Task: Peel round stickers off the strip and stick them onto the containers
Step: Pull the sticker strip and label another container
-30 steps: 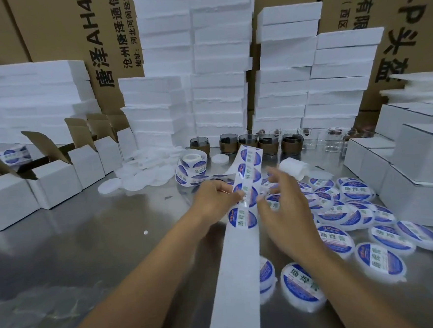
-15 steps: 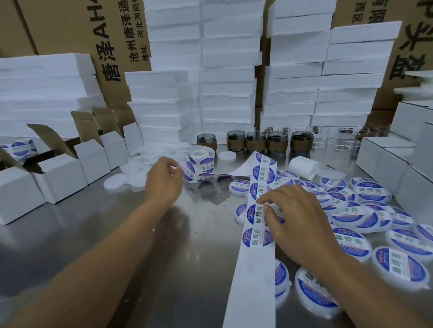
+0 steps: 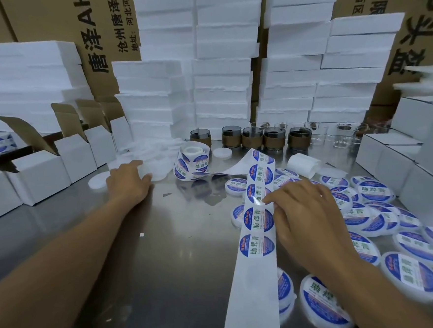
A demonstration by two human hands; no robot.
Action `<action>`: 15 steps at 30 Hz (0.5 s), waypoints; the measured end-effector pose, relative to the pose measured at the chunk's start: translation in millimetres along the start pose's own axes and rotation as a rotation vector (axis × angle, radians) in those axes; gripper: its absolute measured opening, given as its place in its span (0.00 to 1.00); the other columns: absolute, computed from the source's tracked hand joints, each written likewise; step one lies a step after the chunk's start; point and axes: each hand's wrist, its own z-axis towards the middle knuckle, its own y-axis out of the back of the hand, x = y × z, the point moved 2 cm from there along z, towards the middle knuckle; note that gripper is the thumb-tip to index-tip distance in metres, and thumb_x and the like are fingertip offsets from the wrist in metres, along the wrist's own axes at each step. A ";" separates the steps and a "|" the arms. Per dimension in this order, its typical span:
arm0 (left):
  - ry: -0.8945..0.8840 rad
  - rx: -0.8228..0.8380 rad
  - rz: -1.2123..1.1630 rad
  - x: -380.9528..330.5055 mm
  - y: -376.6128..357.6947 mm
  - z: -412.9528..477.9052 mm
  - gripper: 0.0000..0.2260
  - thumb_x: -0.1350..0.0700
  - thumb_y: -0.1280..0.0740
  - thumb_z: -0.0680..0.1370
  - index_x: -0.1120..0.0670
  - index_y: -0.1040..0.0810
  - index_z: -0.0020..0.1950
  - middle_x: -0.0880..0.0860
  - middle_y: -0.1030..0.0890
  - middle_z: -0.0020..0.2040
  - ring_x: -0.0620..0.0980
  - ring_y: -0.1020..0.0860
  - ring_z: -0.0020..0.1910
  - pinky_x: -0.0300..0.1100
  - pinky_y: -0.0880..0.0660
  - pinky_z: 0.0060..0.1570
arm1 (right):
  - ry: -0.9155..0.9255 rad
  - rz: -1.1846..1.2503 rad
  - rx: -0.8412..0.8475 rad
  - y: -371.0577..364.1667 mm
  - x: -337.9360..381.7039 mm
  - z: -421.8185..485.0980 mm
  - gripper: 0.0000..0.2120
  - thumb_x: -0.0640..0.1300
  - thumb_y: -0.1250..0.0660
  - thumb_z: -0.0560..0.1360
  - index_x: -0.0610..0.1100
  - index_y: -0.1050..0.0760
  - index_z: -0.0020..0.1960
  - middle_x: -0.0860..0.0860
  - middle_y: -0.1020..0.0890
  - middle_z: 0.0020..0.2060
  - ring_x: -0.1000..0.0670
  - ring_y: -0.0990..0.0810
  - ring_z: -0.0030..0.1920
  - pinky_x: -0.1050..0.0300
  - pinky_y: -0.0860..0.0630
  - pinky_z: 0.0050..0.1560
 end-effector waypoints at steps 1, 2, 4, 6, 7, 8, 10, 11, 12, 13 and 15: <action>-0.002 -0.014 -0.034 -0.9 0.4 -1.0 0.24 0.51 0.34 0.78 0.56 0.33 0.71 0.61 0.30 0.69 0.63 0.35 0.67 0.54 0.38 0.65 | -0.007 0.002 0.001 -0.4 -0.3 -0.2 0.08 0.36 0.34 0.68 0.44 0.19 0.44 0.47 0.17 0.40 0.43 0.19 0.44 0.43 0.25 0.49; 0.018 -0.023 -0.105 -2.1 1.1 -2.5 0.26 0.51 0.31 0.76 0.57 0.33 0.71 0.62 0.31 0.68 0.63 0.34 0.67 0.54 0.37 0.65 | -0.016 0.007 0.006 -0.9 -0.4 -0.4 0.07 0.35 0.31 0.68 0.44 0.19 0.44 0.47 0.17 0.40 0.42 0.19 0.44 0.43 0.26 0.50; 0.114 -0.008 -0.281 -5.2 5.3 -6.1 0.30 0.53 0.26 0.72 0.59 0.34 0.70 0.62 0.33 0.68 0.61 0.32 0.65 0.52 0.35 0.65 | -0.025 0.020 0.021 -1.3 -0.4 -0.7 0.08 0.35 0.28 0.67 0.44 0.19 0.44 0.47 0.17 0.41 0.42 0.19 0.44 0.43 0.26 0.50; 0.144 0.050 -0.344 -8.3 10.1 -9.7 0.30 0.56 0.25 0.70 0.58 0.33 0.68 0.61 0.33 0.68 0.59 0.32 0.65 0.49 0.34 0.63 | -0.037 0.031 0.044 -1.8 -1.0 -1.1 0.08 0.35 0.28 0.67 0.44 0.19 0.45 0.47 0.17 0.42 0.42 0.20 0.46 0.44 0.26 0.51; 0.107 0.085 -0.335 -10.8 12.3 -12.3 0.28 0.57 0.25 0.71 0.58 0.32 0.67 0.60 0.32 0.67 0.59 0.31 0.64 0.47 0.34 0.61 | -0.050 0.036 0.059 -1.7 -1.2 -1.3 0.08 0.36 0.29 0.68 0.44 0.19 0.46 0.47 0.17 0.42 0.43 0.20 0.47 0.44 0.27 0.52; 0.051 0.111 -0.329 -13.7 14.5 -15.6 0.25 0.58 0.26 0.72 0.58 0.30 0.66 0.59 0.29 0.66 0.58 0.30 0.63 0.46 0.33 0.59 | -0.059 0.041 0.069 -1.5 -1.2 -1.3 0.08 0.36 0.29 0.68 0.44 0.19 0.46 0.47 0.17 0.43 0.43 0.21 0.47 0.44 0.28 0.53; -0.043 0.140 -0.380 -21.9 20.2 -25.7 0.20 0.60 0.29 0.73 0.58 0.27 0.64 0.58 0.25 0.62 0.58 0.28 0.59 0.45 0.31 0.56 | -0.064 0.044 0.075 -1.5 -1.1 -1.2 0.07 0.36 0.30 0.69 0.44 0.19 0.47 0.47 0.17 0.43 0.43 0.21 0.47 0.44 0.28 0.53; -0.071 0.150 -0.439 -27.4 23.7 -32.8 0.17 0.61 0.30 0.74 0.58 0.26 0.63 0.57 0.24 0.60 0.57 0.27 0.57 0.45 0.29 0.53 | -0.066 0.044 0.080 -1.5 -0.8 -1.4 0.07 0.36 0.30 0.69 0.43 0.19 0.47 0.47 0.18 0.43 0.43 0.21 0.47 0.44 0.28 0.53; -0.094 0.164 -0.517 -35.0 27.7 -41.1 0.15 0.61 0.31 0.75 0.58 0.26 0.62 0.56 0.23 0.57 0.55 0.25 0.54 0.42 0.27 0.47 | -0.068 0.046 0.086 -1.4 -0.7 -1.7 0.07 0.37 0.30 0.70 0.43 0.19 0.47 0.47 0.18 0.43 0.42 0.21 0.48 0.44 0.29 0.53; -0.122 0.189 -0.600 -44.8 32.2 -50.7 0.13 0.61 0.32 0.76 0.58 0.25 0.61 0.55 0.23 0.54 0.53 0.25 0.50 0.38 0.26 0.41 | -0.071 0.047 0.091 -1.2 -1.0 -1.9 0.07 0.37 0.31 0.70 0.43 0.19 0.48 0.47 0.18 0.44 0.42 0.22 0.49 0.44 0.30 0.54; -0.171 0.266 -0.731 -67.4 39.3 -72.1 0.10 0.61 0.35 0.78 0.57 0.26 0.60 0.51 0.23 0.48 0.47 0.25 0.41 0.32 0.28 0.32 | -0.076 0.058 0.100 -1.2 -2.0 -2.0 0.08 0.38 0.33 0.72 0.44 0.20 0.51 0.46 0.18 0.46 0.43 0.23 0.51 0.45 0.32 0.57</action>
